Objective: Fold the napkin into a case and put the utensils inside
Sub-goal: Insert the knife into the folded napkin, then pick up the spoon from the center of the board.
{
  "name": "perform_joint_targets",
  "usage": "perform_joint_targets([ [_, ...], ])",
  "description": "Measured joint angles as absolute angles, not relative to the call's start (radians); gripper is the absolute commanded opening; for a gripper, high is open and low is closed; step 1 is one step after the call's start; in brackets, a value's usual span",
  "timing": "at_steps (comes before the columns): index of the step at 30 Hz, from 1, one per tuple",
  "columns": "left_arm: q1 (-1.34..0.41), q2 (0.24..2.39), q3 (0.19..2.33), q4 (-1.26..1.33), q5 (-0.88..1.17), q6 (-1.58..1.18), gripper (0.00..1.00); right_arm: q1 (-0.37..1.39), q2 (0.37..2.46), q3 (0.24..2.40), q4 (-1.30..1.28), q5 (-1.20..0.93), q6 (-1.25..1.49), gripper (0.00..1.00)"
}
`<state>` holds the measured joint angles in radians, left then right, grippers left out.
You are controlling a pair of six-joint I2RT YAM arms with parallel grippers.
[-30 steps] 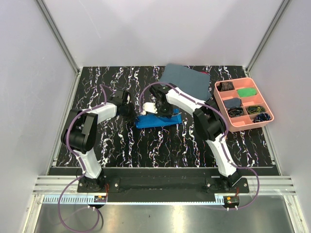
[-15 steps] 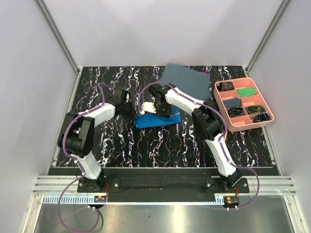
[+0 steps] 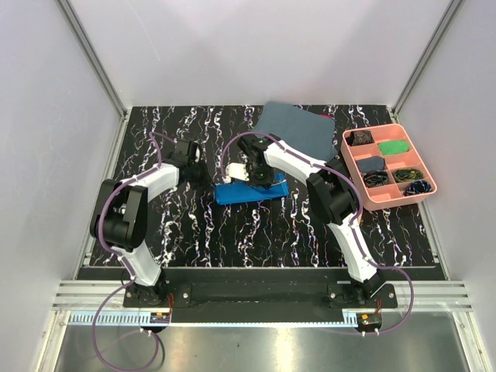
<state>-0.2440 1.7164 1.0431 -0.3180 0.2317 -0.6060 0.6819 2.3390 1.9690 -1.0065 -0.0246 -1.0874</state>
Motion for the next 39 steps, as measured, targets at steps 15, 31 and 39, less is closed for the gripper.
perform_joint_targets([
  [15,-0.254,1.771,1.043,-0.317,0.231,-0.604,0.01,0.686,2.344,1.991,-0.992,-0.047,-1.085,0.24],
  [31,-0.255,1.602,1.056,-0.398,0.208,-0.566,0.22,0.666,2.117,1.814,-0.885,0.016,-0.889,1.00],
  [39,-0.308,1.454,1.060,-0.404,0.213,-0.549,0.23,0.562,1.727,1.611,-0.823,0.177,-0.420,1.00],
])
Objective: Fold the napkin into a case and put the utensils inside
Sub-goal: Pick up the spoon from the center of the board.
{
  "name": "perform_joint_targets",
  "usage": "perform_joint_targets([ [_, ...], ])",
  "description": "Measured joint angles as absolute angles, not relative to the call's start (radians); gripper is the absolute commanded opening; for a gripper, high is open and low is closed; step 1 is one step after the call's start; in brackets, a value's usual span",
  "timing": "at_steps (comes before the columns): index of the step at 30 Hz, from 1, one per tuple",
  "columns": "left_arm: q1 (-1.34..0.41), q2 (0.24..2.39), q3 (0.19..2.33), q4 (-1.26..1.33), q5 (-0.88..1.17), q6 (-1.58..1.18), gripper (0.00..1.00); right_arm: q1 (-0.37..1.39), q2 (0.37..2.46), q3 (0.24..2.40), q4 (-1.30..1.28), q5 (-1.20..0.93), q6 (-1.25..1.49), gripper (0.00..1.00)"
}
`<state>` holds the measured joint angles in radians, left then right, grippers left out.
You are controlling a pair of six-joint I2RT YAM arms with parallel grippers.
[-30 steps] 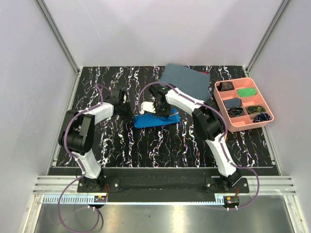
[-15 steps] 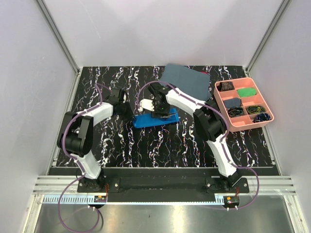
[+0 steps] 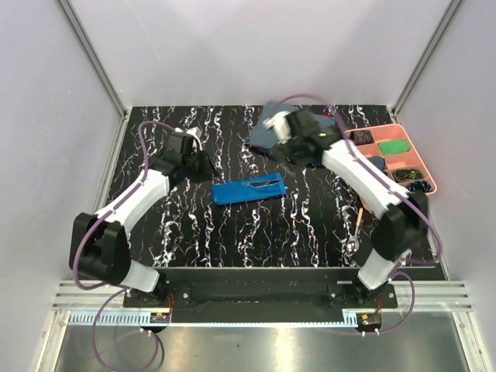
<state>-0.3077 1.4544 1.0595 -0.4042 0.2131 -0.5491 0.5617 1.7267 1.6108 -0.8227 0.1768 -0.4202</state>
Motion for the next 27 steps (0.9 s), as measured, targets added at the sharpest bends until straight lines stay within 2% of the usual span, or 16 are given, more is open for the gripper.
perform_joint_targets([
  [5,-0.410,1.373,1.042,-0.399,0.224,-0.550,0.24,0.327,1.491,1.428,-0.805,0.233,0.045,1.00],
  [8,-0.444,1.335,1.033,-0.393,0.239,-0.550,0.24,0.263,1.378,1.235,-0.828,0.297,0.294,0.92],
  [13,-0.449,1.295,1.020,-0.383,0.267,-0.552,0.25,0.217,1.377,1.018,-0.873,0.296,0.583,0.88],
  [20,-0.449,1.264,0.995,-0.369,0.289,-0.551,0.25,0.137,1.347,0.850,-0.880,0.351,0.840,0.84],
  [25,-0.449,1.258,0.986,-0.365,0.305,-0.551,0.24,0.094,1.328,0.767,-0.819,0.362,0.915,0.73],
  [27,-0.449,1.256,0.986,-0.365,0.309,-0.551,0.24,0.089,1.339,0.741,-0.786,0.362,0.922,0.66],
])
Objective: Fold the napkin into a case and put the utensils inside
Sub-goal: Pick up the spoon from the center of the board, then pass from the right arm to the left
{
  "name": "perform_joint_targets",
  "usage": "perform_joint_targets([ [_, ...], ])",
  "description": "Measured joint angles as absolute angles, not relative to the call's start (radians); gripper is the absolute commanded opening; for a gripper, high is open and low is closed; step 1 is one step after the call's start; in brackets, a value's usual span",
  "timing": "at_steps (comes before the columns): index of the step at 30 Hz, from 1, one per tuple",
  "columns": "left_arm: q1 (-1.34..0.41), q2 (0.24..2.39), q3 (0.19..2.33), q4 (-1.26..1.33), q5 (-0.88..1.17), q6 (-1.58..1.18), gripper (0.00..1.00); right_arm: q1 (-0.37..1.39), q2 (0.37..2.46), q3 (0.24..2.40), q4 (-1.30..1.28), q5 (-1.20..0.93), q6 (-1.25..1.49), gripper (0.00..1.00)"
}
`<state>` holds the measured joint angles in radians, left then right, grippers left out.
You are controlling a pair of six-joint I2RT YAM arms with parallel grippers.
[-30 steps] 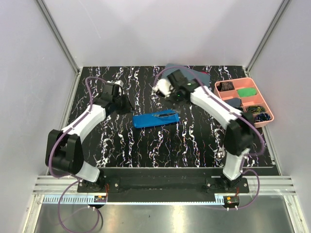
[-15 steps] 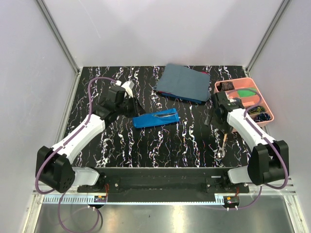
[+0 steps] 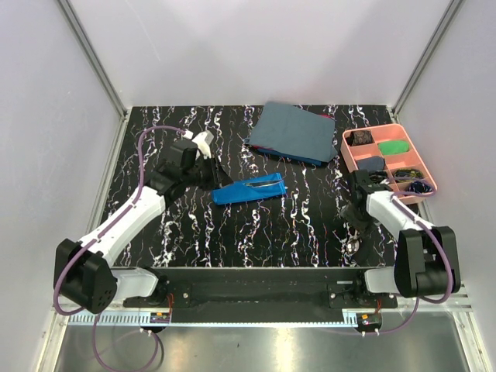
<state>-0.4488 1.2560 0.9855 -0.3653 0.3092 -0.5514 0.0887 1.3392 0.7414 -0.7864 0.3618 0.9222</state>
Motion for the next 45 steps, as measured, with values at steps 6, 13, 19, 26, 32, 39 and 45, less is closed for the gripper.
perform_joint_targets([
  [6,-0.449,1.240,0.981,-0.366,0.312,-0.551,0.24,0.087,1.383,0.697,-0.684,0.335,0.910,0.48],
  [13,-0.449,1.240,0.981,-0.367,0.318,-0.552,0.27,0.086,1.394,0.694,-0.589,0.229,0.886,0.01],
  [19,-0.448,1.251,0.989,-0.366,0.400,-0.543,0.43,0.194,1.374,0.703,-0.558,0.173,0.807,0.00],
  [26,-0.418,1.293,0.978,-0.269,0.666,-0.567,0.48,0.274,1.298,0.853,-0.437,-0.118,0.463,0.00],
  [32,-0.356,1.344,0.918,-0.043,0.891,-0.811,0.52,0.297,1.128,0.819,-0.131,-0.266,0.121,0.03],
  [39,-0.369,1.346,0.912,0.122,0.919,-1.161,0.61,0.355,1.168,0.623,0.371,-0.294,-0.269,0.00],
  [45,-0.406,1.359,0.891,0.300,0.907,-1.481,0.63,0.496,1.308,0.624,0.522,-0.264,-0.595,0.00],
])
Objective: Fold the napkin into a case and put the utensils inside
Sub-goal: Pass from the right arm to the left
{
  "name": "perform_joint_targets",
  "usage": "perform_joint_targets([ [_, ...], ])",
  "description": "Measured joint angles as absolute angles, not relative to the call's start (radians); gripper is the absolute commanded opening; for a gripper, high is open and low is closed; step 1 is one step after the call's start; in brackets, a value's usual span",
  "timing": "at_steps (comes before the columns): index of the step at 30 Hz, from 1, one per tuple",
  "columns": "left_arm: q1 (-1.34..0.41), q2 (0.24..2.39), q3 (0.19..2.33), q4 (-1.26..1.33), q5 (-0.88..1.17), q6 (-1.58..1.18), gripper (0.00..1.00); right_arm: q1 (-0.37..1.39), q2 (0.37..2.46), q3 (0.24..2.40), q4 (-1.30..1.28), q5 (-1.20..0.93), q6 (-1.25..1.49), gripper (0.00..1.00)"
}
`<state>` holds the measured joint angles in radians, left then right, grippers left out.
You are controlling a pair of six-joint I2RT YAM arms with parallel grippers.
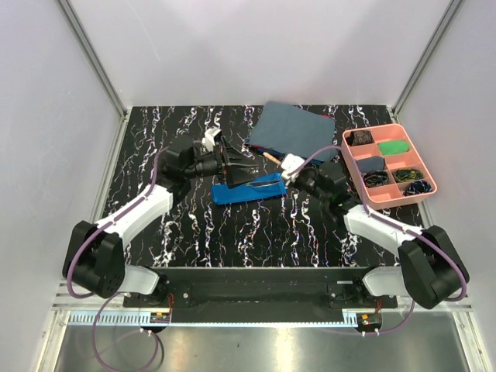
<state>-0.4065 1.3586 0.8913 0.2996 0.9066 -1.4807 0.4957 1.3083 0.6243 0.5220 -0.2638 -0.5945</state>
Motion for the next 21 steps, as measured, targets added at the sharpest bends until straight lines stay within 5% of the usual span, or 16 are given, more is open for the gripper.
perform_joint_targets([
  [15,-0.425,1.428,0.876,0.176,0.849,-1.622,0.63,0.693,1.266,0.620,0.537,-0.252,-0.955,0.00],
  [21,-0.420,1.451,0.882,0.149,0.838,-1.596,0.37,0.728,1.239,0.618,0.522,-0.250,-0.998,0.00],
])
